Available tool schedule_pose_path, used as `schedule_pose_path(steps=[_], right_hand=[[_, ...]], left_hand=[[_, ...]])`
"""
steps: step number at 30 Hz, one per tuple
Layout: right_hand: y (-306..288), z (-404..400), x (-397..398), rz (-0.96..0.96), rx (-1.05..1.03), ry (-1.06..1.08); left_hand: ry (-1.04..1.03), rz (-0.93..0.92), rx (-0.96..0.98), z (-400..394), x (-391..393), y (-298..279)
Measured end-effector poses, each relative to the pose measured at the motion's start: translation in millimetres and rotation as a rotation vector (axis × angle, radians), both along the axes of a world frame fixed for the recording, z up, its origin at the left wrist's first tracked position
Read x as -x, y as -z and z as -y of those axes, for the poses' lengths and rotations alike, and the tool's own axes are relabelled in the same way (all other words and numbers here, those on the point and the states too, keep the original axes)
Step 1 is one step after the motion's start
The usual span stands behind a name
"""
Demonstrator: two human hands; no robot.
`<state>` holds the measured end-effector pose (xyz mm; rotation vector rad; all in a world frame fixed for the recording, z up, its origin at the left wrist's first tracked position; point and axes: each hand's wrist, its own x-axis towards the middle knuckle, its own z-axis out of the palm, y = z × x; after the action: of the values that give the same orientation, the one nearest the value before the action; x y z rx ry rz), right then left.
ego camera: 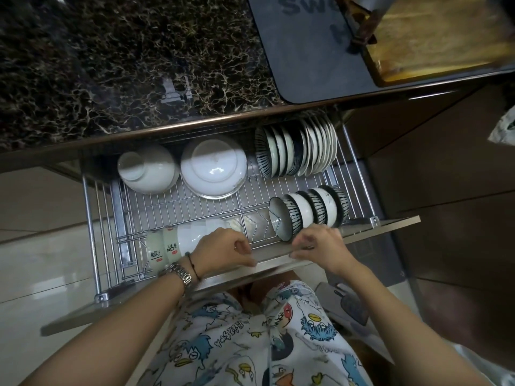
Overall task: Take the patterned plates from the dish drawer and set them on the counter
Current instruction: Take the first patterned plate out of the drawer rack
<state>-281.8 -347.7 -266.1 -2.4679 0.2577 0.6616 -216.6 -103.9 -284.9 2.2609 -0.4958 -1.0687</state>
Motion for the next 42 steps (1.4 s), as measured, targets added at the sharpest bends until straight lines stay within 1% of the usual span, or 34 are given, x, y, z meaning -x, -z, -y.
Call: schedule_pose_path(steps=[4,7,10,14,19,24,28,31,36,38,40,42], right_hand=[[-22.6,9.6,-44.0,0.069,-0.02,0.001],[-32.1,19.8,-77.6,0.171,0.002,0.006],[-36.0,30.8,-105.5,0.212,0.006,-0.032],[-32.0,51.5,-141.1,0.182,-0.007,-0.128],[-18.4,86.4,-181.1,0.138,-0.035,-0.242],[-0.1,111.4,-209.4,0.107,-0.055,-0.3],[15.4,113.7,-223.3,0.097,-0.07,-0.334],[28.3,108.7,-231.0,0.082,-0.094,-0.33],[52.7,96.4,-242.0,0.071,-0.152,-0.323],[60.8,92.2,-245.3,0.058,-0.167,-0.314],[65.5,89.7,-246.0,0.05,-0.185,-0.29],[69.1,88.4,-246.2,0.034,-0.199,-0.268]], left_hand=[[-0.207,0.107,0.062,16.3,-28.1,-9.2],[-0.289,0.126,0.075,31.5,-46.2,-15.0],[-0.379,0.143,0.066,46.5,-58.6,-14.6],[-0.503,0.133,0.048,73.6,-70.5,-1.9],[-0.737,0.09,0.008,116.5,-83.0,21.3],[-0.995,0.076,0.098,157.8,-95.5,48.3],[-1.178,0.092,0.159,174.3,-105.6,68.1],[-1.254,0.141,0.176,178.9,-115.8,85.1],[-1.324,0.048,0.364,178.8,-134.0,115.8],[-1.313,0.018,0.453,179.4,-136.7,126.2],[-1.265,0.012,0.466,180.9,-137.0,133.1],[-1.262,0.008,0.479,182.1,-136.3,138.4]])
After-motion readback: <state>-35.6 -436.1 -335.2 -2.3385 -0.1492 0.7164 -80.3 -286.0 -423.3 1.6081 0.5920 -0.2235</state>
